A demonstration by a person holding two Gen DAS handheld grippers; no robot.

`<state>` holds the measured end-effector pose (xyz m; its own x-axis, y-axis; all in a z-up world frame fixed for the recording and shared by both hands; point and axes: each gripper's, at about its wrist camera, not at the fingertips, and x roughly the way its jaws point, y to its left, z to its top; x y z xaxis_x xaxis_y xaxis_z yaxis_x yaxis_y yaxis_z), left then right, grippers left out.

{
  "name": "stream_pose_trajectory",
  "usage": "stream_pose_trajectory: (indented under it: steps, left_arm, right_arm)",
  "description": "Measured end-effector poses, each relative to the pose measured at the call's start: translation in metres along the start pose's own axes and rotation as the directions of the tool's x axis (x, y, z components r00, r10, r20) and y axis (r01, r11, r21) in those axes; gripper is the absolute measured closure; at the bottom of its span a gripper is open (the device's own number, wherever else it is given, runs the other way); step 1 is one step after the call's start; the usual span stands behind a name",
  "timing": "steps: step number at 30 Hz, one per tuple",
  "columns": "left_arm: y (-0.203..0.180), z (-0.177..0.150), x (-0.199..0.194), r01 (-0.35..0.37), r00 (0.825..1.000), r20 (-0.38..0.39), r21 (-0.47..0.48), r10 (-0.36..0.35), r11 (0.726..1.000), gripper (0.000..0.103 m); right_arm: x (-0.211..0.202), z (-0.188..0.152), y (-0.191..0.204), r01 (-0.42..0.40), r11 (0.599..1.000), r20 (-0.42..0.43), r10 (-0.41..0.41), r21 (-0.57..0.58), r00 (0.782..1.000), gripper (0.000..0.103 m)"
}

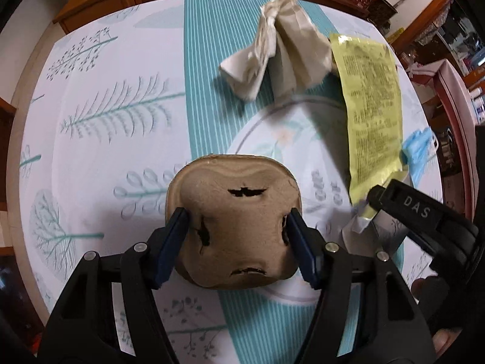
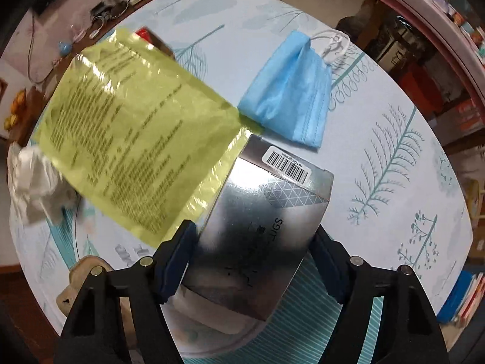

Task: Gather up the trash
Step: 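Grasp the tan pulp tray with the left tool while the right tool grasps the silver earplug box, then carry the pulp tray and earplug box off the table down over the bin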

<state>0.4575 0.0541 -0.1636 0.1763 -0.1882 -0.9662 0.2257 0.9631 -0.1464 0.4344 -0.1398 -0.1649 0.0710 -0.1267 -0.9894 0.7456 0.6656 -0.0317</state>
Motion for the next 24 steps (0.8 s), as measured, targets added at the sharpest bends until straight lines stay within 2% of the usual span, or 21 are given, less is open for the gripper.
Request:
stream_pose_trajectory:
  steps: [4,10,16,21,24]
  left_arm:
    - [-0.002,-0.021,-0.005,0.001,1.0,-0.008,0.028,-0.001,1.0,0.04]
    - [-0.007,-0.05,-0.016,0.013,1.0,-0.016,0.049,-0.012,0.999,0.041]
    - [-0.014,-0.09,-0.047,0.016,1.0,0.006,0.07,-0.017,0.997,0.041]
    - [-0.032,-0.113,-0.075,0.009,0.999,0.035,0.078,-0.011,0.997,0.041]
    - [-0.046,-0.133,-0.093,0.006,0.999,0.052,0.077,-0.01,0.997,0.041]
  right_arm:
    - [-0.002,-0.015,-0.006,-0.024,0.999,0.003,0.024,-0.041,1.0,0.029]
    - [-0.012,-0.039,-0.017,-0.043,0.984,0.015,0.046,-0.175,0.999,0.03]
    - [-0.036,-0.072,-0.035,-0.096,0.954,0.051,0.115,-0.283,0.992,0.03]
    - [-0.053,-0.098,-0.066,-0.166,0.931,0.054,0.194,-0.326,0.98,0.03]
    - [-0.063,-0.115,-0.11,-0.211,0.916,0.05,0.242,-0.34,0.969,0.03]
